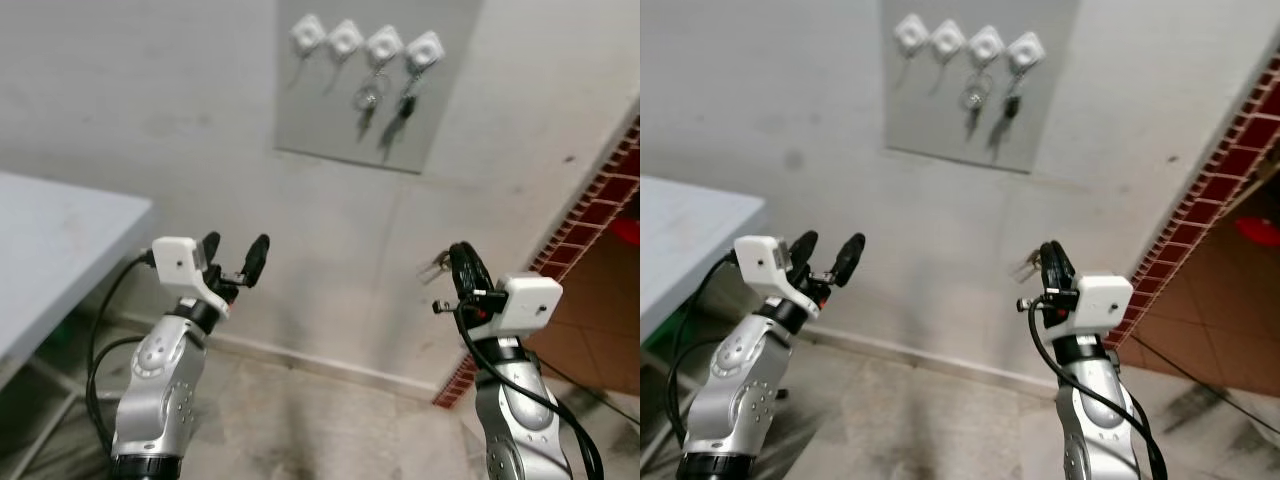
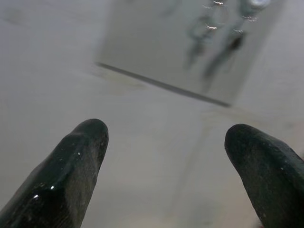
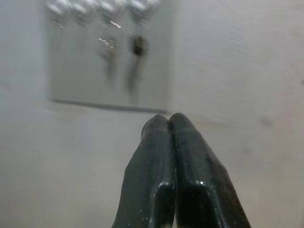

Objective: Hang keys on a hook

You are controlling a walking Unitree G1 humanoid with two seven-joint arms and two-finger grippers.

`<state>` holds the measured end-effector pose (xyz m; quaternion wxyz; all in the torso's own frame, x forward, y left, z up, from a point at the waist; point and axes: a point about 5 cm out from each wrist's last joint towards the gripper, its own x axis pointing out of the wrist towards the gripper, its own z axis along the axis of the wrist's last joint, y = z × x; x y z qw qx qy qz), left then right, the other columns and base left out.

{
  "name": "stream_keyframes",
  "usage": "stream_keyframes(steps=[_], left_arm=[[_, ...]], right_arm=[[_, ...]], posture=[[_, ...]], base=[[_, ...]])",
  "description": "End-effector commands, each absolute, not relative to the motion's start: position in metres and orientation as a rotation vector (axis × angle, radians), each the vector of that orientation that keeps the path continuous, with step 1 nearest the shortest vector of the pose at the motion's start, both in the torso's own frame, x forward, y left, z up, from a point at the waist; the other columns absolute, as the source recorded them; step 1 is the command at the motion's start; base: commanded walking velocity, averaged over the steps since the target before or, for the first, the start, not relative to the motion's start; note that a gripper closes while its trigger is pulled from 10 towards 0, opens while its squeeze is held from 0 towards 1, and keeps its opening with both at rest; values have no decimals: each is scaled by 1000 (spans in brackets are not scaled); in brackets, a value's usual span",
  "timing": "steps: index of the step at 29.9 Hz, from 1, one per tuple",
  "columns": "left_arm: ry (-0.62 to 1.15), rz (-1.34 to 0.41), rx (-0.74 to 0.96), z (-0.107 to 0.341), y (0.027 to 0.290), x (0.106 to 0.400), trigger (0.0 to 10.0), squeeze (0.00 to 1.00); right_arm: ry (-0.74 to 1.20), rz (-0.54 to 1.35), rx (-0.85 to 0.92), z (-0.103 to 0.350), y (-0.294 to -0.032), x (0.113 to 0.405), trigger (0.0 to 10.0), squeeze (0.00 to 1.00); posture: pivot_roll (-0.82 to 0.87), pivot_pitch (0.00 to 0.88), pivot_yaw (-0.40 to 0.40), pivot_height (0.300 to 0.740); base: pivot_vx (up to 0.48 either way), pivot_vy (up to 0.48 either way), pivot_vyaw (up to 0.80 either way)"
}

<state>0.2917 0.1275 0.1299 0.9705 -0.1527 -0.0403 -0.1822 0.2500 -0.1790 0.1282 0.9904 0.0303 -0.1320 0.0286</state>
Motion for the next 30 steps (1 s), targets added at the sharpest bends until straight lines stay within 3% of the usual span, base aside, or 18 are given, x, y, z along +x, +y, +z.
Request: stream_keyframes(steps=[1,30], left_arm=[[-87,-340,-286,133,137,293,10000,0],[-87,-333,-290,132,135,292,10000,0]], right_arm=[[-291,76,76,135,-174,253,10000,0],[-289,94,79,136,-172,254,10000,0]], posture=[[-3,0,-60,740],[3,0,-68,740]], base=[[390,0,0],[386,0,0]])
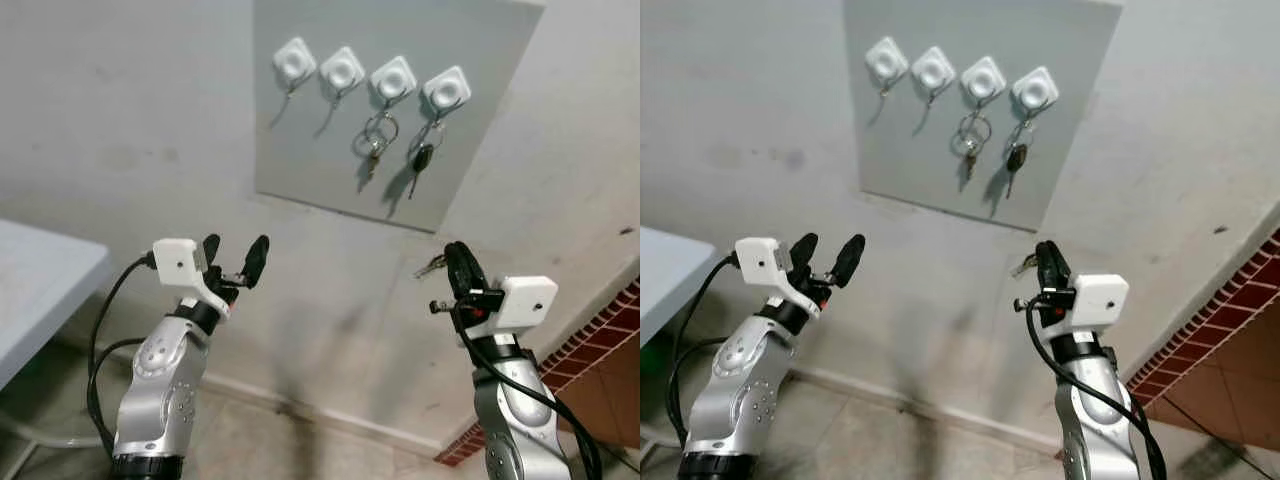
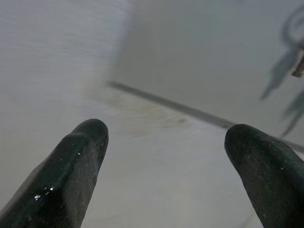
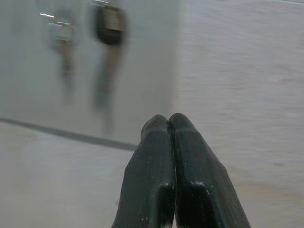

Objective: Hang keys on a hook

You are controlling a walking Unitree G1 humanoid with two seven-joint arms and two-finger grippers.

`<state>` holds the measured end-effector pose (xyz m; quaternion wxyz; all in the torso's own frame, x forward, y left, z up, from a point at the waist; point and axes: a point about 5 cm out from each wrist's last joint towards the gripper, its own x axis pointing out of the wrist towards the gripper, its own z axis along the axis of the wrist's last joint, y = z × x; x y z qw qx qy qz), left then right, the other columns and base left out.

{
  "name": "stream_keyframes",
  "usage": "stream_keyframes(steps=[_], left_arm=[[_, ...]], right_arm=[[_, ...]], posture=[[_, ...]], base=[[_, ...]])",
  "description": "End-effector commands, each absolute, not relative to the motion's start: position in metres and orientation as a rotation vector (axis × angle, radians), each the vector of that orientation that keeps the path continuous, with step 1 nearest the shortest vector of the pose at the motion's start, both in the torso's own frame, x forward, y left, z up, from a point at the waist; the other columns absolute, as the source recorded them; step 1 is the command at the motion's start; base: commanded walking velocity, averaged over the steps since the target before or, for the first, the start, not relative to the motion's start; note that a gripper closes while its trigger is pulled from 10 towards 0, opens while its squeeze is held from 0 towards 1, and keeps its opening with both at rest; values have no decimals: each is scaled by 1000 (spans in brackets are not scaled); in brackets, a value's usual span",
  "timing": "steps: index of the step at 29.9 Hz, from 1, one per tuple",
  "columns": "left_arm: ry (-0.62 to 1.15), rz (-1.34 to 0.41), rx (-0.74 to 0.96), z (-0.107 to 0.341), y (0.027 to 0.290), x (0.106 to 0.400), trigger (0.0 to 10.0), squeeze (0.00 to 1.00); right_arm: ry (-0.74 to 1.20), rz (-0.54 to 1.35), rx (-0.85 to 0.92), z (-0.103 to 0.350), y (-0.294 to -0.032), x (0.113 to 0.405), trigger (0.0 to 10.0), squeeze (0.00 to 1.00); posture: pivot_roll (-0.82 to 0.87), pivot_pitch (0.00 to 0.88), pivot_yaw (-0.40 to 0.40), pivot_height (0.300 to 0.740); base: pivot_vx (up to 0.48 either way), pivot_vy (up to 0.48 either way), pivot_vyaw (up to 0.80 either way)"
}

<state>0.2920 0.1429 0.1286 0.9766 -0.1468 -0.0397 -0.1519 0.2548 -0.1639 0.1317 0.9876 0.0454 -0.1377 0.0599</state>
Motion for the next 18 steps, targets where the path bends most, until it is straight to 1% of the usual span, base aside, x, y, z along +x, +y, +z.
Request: stream_keyframes(steps=[1,3,14,18], left_arm=[[-81,-327,-271,132,134,292,10000,0],[-101,-331,-292,133,133,292,10000,0],[-101,-336,-280,135,126,291,10000,0],[-127,-388,-233,142,117,289,10000,0]], right_arm=[[-290,95,79,136,-172,254,10000,0],[-287,98,78,136,-172,254,10000,0],[-277,148,64,137,-169,258,10000,0],[-289,197,63,142,-165,263,10000,0]], posture=[[3,0,-68,740],[3,0,-68,740],[-1,0,-67,740],[-2,3,-65,740]], base=[[0,0,0],[0,0,0],[0,0,0],[0,0,0]])
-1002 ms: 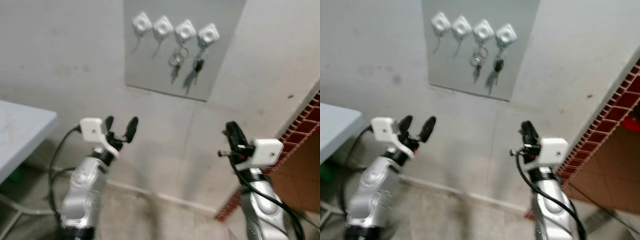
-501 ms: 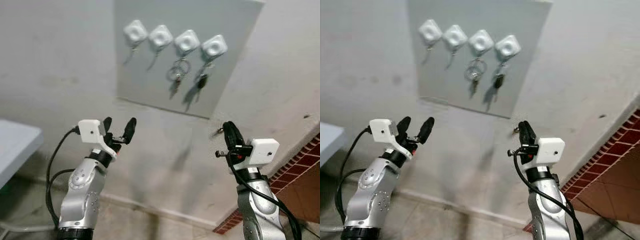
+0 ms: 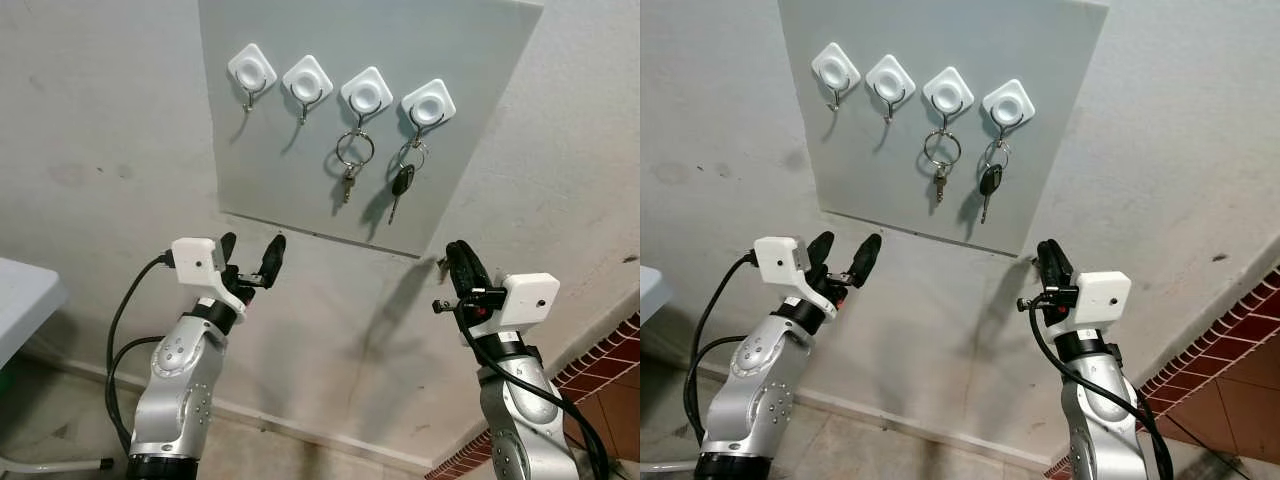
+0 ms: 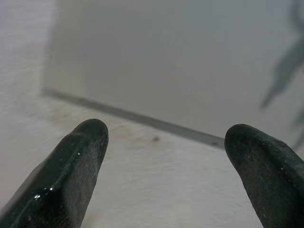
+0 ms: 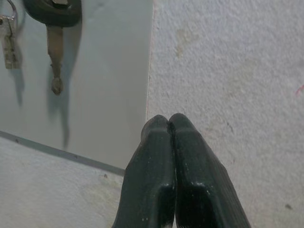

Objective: Hang keys on a hook

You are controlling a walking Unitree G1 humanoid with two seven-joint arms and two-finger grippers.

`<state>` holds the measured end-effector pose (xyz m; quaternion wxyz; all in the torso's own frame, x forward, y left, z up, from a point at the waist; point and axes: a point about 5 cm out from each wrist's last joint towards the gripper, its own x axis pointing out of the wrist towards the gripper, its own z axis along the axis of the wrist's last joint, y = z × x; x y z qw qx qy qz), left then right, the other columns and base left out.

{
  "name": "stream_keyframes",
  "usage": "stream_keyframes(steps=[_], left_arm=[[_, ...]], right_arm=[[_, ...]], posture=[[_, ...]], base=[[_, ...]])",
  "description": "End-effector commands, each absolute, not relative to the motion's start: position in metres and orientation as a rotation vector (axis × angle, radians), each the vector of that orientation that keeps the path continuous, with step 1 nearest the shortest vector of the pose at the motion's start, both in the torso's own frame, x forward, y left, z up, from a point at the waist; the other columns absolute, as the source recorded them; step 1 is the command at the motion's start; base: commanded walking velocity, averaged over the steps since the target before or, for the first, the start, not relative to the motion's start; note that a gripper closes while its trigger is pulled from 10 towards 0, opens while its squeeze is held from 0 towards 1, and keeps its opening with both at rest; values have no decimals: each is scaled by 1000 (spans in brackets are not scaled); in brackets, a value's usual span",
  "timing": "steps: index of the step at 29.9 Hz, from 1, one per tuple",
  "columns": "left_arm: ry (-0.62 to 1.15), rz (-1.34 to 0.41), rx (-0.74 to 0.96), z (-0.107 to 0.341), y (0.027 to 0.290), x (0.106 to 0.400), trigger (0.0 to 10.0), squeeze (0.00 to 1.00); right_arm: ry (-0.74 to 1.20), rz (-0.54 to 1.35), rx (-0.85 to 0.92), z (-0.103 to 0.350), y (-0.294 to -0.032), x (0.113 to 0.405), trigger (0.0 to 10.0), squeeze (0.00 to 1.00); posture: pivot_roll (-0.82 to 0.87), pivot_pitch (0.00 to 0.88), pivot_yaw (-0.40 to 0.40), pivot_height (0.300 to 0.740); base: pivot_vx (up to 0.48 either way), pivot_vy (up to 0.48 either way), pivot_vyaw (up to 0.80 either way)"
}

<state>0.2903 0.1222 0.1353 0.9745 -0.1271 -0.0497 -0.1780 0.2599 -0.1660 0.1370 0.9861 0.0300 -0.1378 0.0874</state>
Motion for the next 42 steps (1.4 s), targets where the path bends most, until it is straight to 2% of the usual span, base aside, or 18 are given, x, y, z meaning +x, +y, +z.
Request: stream_keyframes(steps=[1,10,18,42], left_arm=[[-131,-408,-224,144,115,288,10000,0],[-143,-434,-224,146,113,285,10000,0],[-120,-408,-256,145,115,286,10000,0],[-90,-417,-289,144,115,291,10000,0]], right_arm=[[-297,224,66,145,-163,264,10000,0],[-326,303,44,158,-157,276,10000,0],[-314,313,59,154,-154,273,10000,0],[-304,280,80,150,-154,269,10000,0]], posture=[[-1,4,-64,740],[5,10,-70,740],[7,12,-74,740],[-7,10,-58,740]], base=[[0,0,0],[0,0,0],[0,0,0],[0,354,0]])
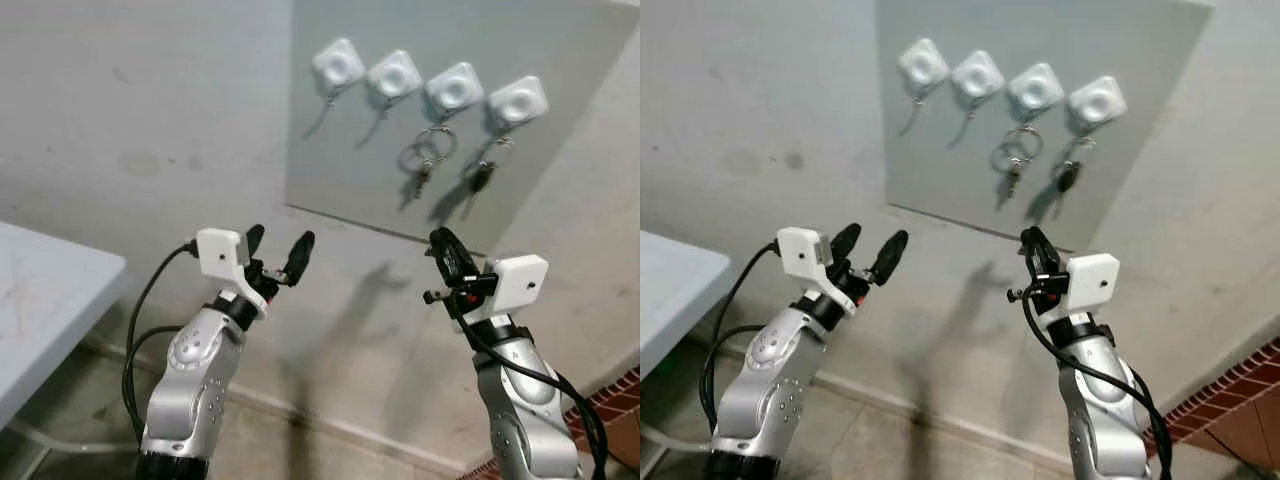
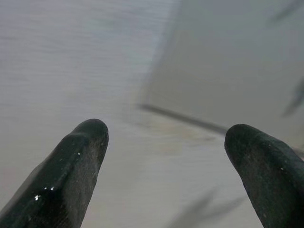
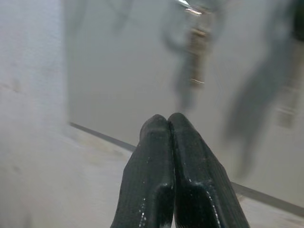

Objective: Hang keys on a hook

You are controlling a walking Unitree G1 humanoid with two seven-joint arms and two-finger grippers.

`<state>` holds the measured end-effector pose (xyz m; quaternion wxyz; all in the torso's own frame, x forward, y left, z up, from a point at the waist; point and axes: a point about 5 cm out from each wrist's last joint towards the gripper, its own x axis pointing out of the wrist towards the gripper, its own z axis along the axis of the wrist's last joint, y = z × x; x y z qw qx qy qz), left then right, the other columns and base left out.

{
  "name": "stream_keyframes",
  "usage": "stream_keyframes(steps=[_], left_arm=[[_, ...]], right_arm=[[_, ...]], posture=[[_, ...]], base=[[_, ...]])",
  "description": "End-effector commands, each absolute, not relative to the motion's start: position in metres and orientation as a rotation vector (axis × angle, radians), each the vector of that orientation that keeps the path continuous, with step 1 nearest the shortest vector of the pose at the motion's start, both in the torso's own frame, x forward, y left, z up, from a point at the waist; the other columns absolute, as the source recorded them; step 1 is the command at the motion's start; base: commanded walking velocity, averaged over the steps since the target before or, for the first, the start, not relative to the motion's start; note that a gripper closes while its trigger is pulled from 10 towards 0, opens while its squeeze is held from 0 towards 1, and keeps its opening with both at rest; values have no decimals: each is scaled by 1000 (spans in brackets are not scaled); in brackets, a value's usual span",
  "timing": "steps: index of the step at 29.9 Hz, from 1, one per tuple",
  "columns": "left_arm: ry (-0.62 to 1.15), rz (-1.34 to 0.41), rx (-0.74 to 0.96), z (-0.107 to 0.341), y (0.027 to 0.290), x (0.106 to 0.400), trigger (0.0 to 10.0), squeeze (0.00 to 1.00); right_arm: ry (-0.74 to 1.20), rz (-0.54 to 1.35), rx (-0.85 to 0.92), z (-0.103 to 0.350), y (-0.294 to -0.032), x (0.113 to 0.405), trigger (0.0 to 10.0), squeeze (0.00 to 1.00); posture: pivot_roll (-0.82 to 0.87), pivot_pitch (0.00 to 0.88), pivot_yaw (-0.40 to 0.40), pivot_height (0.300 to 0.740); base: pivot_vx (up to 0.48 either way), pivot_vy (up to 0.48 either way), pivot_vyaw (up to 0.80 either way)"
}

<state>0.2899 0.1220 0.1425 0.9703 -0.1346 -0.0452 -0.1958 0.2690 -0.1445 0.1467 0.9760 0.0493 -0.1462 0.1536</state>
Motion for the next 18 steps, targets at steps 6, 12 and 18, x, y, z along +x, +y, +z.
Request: stream_keyframes(steps=[6,12,18], left_arm=[[-90,-415,-288,145,115,291,10000,0],[-92,-408,-286,145,115,292,10000,0],[-92,-404,-282,145,116,292,10000,0]], right_arm=[[-306,281,81,151,-154,269,10000,0],[-306,280,87,151,-153,269,10000,0],[-305,279,87,150,-153,269,10000,0]], posture=[[-5,9,-58,740],[-5,8,-58,740],[-5,7,-59,740]], base=[[0,360,0],[0,238,0],[0,0,0]])
